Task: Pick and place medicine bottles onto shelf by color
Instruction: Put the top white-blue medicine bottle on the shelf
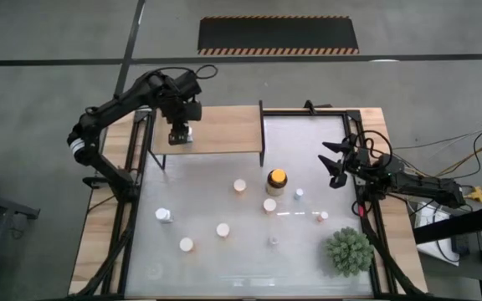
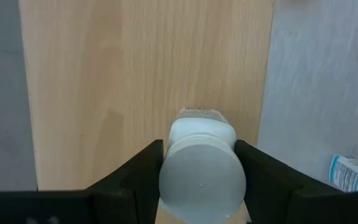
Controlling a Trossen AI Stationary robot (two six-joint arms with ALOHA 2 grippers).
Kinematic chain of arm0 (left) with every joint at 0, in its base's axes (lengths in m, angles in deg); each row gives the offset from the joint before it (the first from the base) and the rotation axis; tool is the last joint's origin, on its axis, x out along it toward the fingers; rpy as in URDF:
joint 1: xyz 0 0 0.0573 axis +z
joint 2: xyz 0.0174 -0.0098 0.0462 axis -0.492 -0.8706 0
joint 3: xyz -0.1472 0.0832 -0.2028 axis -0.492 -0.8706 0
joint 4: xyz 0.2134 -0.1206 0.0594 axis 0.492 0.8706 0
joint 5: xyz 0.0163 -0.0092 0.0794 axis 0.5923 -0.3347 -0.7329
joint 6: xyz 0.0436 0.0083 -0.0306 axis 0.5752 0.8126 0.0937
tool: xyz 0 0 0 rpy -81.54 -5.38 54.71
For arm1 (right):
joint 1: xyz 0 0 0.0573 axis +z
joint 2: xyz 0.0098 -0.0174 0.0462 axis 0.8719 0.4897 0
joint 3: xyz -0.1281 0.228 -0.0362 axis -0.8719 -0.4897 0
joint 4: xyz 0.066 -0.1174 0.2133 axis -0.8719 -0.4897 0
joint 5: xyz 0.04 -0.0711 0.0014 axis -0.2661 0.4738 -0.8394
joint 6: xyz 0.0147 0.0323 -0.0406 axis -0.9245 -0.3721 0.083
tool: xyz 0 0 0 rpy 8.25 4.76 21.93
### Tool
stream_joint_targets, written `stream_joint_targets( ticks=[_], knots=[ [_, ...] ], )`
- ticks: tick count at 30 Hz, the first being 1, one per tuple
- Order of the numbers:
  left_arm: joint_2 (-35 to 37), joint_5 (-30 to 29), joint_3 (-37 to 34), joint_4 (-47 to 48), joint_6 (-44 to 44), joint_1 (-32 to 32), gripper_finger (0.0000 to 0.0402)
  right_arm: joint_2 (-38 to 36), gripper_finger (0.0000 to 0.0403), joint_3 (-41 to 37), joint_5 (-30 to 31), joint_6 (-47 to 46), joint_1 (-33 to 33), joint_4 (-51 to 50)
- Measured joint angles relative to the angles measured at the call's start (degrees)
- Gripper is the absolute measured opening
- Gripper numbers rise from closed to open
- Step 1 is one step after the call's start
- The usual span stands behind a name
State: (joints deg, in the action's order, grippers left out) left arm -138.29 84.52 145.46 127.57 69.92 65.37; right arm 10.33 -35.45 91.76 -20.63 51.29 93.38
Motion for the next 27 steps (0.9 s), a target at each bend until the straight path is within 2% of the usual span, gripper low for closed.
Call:
stream_joint_targets(
  ticks=[5, 15, 27],
  knots=[
    [0.21, -0.56, 0.00, -0.04, -0.33, -0.02, 0.0166, 0.00, 0.0226, 0.00, 0.01, -0.14, 0.00, -0.07],
    [0.42, -3.30, -0.02, -0.15, -0.34, -0.02, 0.0232, 0.00, 0.0226, 0.00, -0.01, -0.24, 0.00, -0.11],
    [2.73, -3.41, 3.63, -0.17, -2.48, -2.05, 0.0237, 0.00, 0.0226, 0.00, -0.01, -0.28, 0.00, 0.04]
  ],
)
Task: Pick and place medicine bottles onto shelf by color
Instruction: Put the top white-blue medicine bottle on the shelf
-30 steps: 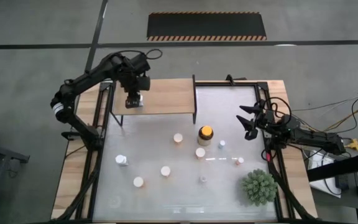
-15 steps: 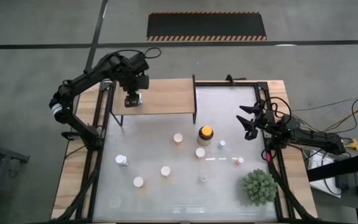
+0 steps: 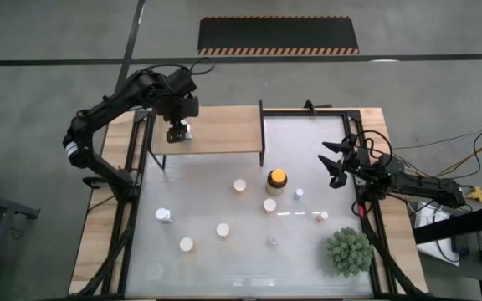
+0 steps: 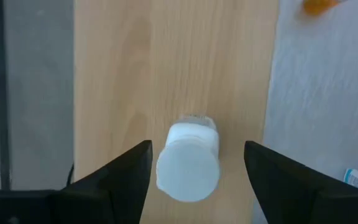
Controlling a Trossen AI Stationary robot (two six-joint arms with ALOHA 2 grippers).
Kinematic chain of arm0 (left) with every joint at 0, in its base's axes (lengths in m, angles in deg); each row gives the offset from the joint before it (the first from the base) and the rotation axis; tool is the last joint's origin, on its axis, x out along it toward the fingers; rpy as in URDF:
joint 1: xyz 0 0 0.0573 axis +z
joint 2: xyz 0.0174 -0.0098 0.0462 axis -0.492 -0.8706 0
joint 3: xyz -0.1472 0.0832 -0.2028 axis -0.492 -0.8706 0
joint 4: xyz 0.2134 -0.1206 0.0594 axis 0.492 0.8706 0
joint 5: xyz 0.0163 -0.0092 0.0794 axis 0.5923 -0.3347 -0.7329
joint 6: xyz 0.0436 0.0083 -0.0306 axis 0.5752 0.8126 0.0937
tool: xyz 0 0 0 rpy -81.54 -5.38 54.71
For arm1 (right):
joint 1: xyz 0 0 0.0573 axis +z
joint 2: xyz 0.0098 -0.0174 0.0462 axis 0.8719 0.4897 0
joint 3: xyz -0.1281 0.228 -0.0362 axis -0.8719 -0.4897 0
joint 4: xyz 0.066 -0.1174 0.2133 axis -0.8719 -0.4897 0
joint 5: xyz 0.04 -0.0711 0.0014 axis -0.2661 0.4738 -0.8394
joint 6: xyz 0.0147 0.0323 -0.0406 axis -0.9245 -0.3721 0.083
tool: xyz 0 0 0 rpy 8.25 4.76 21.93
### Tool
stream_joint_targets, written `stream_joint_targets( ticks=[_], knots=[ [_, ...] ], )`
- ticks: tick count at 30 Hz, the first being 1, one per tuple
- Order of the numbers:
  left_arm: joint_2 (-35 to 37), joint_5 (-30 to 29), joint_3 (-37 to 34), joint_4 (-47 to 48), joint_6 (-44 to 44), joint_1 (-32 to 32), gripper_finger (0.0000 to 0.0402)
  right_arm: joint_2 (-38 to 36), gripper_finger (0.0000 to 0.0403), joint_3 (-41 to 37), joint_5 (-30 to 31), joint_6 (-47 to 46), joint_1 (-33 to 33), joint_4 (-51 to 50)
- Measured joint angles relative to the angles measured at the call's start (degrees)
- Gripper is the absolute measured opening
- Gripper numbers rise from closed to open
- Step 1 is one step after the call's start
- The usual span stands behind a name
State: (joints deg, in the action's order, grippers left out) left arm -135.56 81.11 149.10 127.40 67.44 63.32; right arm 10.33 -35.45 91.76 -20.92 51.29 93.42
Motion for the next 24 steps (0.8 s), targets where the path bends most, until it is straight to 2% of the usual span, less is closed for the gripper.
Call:
stream_joint_targets(
  ticks=[4, 7, 12, 17, 19, 24],
  knots=[
    [1.56, 0.05, 0.12, 0.08, -1.21, -1.97, 0.0233, 0.00, 0.0226, 0.00, 0.02, -0.64, 0.00, 0.14],
    [3.14, 0.17, -0.50, 0.02, -2.81, -4.91, 0.0207, 0.00, 0.0226, 0.00, 0.02, -1.14, 0.00, 0.30],
    [4.49, -0.07, -4.60, -0.84, -8.70, -11.30, 0.0120, 0.00, 0.0226, 0.00, 0.00, -1.55, -0.02, 0.29],
    [5.00, -1.38, -12.99, -4.46, -11.78, -14.03, 0.0018, 0.00, 0.0226, 0.00, 0.02, -1.55, 0.00, 0.29],
    [4.93, -3.41, -15.96, -4.47, -11.85, -14.08, 0.0008, 0.00, 0.0226, 0.00, 0.02, -1.55, 0.00, 0.26],
    [4.84, -14.77, -21.46, -8.20, -12.72, -13.92, 0.0010, 0.00, 0.0226, 0.00, 0.02, -1.53, 0.00, 0.26]
  ],
)
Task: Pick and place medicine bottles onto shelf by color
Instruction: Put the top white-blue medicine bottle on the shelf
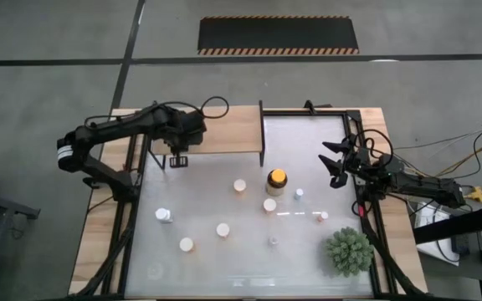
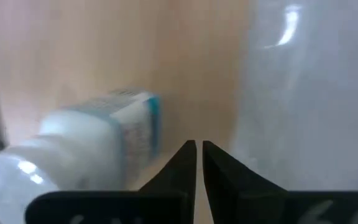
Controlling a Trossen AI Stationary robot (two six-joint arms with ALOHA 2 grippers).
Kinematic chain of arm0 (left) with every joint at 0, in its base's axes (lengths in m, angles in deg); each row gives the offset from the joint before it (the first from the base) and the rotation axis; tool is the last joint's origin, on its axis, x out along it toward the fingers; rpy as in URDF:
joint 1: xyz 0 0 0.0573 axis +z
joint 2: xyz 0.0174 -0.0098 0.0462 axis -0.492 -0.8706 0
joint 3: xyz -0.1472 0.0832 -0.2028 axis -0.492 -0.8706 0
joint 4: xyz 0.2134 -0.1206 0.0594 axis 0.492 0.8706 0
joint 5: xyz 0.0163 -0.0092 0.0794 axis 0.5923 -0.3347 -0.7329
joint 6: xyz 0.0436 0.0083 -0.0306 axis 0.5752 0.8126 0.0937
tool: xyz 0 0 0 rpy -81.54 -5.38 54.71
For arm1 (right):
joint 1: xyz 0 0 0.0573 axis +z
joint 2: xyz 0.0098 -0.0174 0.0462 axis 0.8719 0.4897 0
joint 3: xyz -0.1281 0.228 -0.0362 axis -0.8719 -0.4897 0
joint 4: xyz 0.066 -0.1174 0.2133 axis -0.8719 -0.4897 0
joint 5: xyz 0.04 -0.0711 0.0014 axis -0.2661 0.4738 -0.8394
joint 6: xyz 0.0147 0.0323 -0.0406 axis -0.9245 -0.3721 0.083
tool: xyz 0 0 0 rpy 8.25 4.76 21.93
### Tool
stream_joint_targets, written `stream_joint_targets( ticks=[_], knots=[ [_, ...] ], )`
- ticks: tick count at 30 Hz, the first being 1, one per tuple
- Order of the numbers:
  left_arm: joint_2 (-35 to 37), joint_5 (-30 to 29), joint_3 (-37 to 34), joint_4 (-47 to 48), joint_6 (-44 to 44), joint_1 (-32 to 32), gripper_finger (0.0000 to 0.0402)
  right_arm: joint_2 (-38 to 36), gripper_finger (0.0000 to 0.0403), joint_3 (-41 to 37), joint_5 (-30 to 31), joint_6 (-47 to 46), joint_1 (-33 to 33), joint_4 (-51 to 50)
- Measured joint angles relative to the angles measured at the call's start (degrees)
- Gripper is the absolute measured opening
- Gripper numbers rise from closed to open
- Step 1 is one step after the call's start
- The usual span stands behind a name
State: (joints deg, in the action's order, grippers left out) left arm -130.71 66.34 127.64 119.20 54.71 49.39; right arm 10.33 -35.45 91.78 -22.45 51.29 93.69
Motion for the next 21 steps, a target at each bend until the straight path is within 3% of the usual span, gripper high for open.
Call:
stream_joint_targets(
  ticks=[11, 21],
  knots=[
    [0.00, -6.08, -1.50, -2.54, -0.45, 0.58, 0.0011, 0.00, 0.0226, 0.00, 0.00, 0.17, 0.00, -0.02],
    [0.00, -6.19, -1.58, -5.77, -0.45, 1.06, 0.0011, 0.00, 0.0226, 0.00, 0.01, 0.13, 0.00, -0.04]
  ],
)
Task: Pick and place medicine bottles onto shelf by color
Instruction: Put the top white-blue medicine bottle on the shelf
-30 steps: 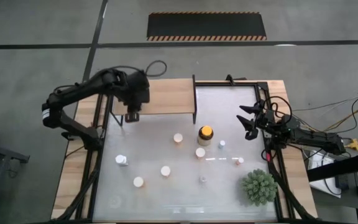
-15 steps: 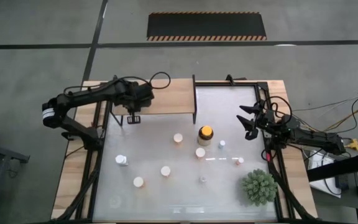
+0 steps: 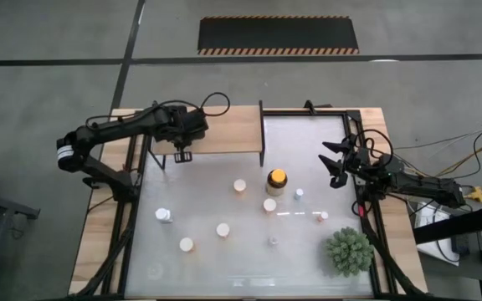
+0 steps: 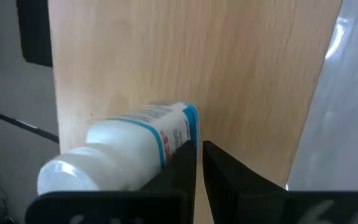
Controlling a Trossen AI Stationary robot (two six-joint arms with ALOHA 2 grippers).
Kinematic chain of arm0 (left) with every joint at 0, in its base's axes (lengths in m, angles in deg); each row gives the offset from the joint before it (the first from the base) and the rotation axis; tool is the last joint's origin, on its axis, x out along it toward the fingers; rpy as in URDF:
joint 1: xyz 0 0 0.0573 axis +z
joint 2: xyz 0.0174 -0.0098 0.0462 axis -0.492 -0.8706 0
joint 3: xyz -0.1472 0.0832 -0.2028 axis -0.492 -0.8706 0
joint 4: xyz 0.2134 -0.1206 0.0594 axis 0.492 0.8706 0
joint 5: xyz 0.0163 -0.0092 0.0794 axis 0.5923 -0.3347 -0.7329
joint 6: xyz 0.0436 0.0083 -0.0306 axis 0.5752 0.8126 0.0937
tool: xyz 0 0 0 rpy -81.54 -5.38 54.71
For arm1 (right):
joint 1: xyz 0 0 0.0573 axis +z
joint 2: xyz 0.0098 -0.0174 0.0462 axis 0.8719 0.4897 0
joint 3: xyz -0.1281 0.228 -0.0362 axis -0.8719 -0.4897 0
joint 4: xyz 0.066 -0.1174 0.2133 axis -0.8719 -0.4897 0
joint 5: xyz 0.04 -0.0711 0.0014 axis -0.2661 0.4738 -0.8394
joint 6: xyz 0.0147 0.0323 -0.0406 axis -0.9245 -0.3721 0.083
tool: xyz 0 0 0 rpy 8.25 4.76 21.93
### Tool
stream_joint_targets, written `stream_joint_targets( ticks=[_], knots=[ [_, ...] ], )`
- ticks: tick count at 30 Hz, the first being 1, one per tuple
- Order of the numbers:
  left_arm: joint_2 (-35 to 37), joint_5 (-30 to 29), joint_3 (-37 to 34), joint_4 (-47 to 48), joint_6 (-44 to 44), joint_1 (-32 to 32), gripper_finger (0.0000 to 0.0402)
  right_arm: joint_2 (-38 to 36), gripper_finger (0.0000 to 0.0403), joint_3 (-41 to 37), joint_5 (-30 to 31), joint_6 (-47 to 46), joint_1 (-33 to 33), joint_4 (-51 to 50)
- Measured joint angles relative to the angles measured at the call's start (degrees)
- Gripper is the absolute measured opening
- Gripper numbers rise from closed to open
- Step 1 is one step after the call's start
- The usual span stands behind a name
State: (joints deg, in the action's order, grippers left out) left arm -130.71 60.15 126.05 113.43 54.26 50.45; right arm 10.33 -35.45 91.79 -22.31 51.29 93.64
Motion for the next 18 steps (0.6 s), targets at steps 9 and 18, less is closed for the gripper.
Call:
stream_joint_targets(
  ticks=[9, 18],
  knots=[
    [0.00, 0.00, -0.13, 0.50, -0.07, 0.02, 0.0011, 0.00, 0.0226, 0.00, 0.01, -0.60, -0.02, -0.09],
    [0.02, -1.58, -0.13, 0.58, 1.26, 0.13, 0.0011, 0.00, 0.0226, 0.00, -0.03, -1.07, 0.00, -0.08]
  ],
)
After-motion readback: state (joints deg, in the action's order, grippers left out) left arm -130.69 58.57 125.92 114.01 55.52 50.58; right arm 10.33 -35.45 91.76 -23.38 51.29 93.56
